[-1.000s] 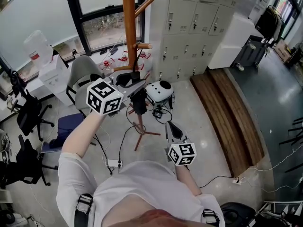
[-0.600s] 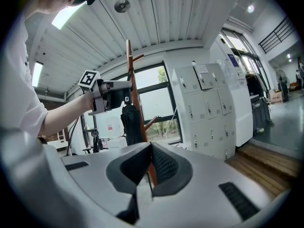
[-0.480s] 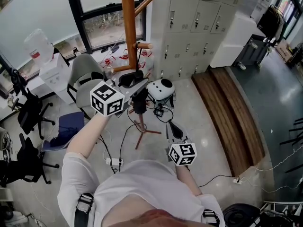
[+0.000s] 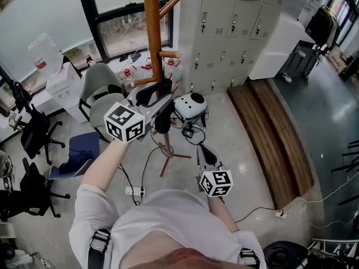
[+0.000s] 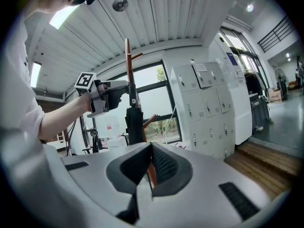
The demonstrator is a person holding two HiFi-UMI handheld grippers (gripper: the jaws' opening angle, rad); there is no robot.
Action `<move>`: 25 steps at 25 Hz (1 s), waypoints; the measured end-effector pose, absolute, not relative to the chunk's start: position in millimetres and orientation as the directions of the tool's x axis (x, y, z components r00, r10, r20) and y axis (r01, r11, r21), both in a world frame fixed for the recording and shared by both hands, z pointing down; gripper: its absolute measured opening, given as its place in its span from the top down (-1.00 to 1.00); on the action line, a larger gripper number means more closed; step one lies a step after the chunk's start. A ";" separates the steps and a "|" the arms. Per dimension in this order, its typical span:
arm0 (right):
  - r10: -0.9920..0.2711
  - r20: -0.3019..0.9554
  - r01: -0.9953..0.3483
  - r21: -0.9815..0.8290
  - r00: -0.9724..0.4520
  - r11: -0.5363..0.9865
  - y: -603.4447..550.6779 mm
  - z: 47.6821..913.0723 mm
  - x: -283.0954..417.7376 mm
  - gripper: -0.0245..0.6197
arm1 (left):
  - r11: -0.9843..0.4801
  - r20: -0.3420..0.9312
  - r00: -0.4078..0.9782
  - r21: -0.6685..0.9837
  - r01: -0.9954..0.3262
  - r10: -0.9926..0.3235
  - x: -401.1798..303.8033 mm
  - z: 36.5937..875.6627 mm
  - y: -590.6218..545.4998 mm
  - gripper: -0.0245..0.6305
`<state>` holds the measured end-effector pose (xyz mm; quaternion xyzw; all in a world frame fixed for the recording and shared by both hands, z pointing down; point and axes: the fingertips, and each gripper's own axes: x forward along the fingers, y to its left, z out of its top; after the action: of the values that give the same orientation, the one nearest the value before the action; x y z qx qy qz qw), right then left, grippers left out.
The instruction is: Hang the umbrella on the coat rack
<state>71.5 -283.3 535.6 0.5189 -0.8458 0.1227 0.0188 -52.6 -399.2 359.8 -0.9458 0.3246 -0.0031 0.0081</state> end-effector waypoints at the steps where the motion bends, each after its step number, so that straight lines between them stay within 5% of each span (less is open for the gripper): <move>1: -0.872 0.160 -0.881 -0.189 -0.463 0.433 -284.3 536.0 70.8 0.90 | -0.780 -0.003 0.780 -0.019 -0.625 -0.625 -56.0 359.4 -398.7 0.33; 12: -0.873 0.149 -0.880 -0.185 -0.465 0.437 -294.8 534.7 71.8 0.90 | -0.663 -0.099 0.675 -0.133 -0.737 -0.731 -90.5 346.9 -358.7 0.35; 19: -0.877 0.139 -0.883 -0.175 -0.460 0.435 -301.3 530.8 71.3 0.90 | -0.595 -0.141 0.605 -0.111 -0.796 -0.784 -102.1 368.4 -333.1 0.87; 25: -0.883 0.131 -0.889 -0.157 -0.451 0.431 -304.5 526.5 73.0 0.90 | -0.642 -0.149 0.640 -0.035 -0.766 -0.754 -96.6 407.4 -311.2 0.89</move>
<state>73.0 -304.5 526.5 0.5236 -0.8457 0.1018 0.0142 -96.6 -311.2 407.4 -0.9042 0.4201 0.0604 0.0474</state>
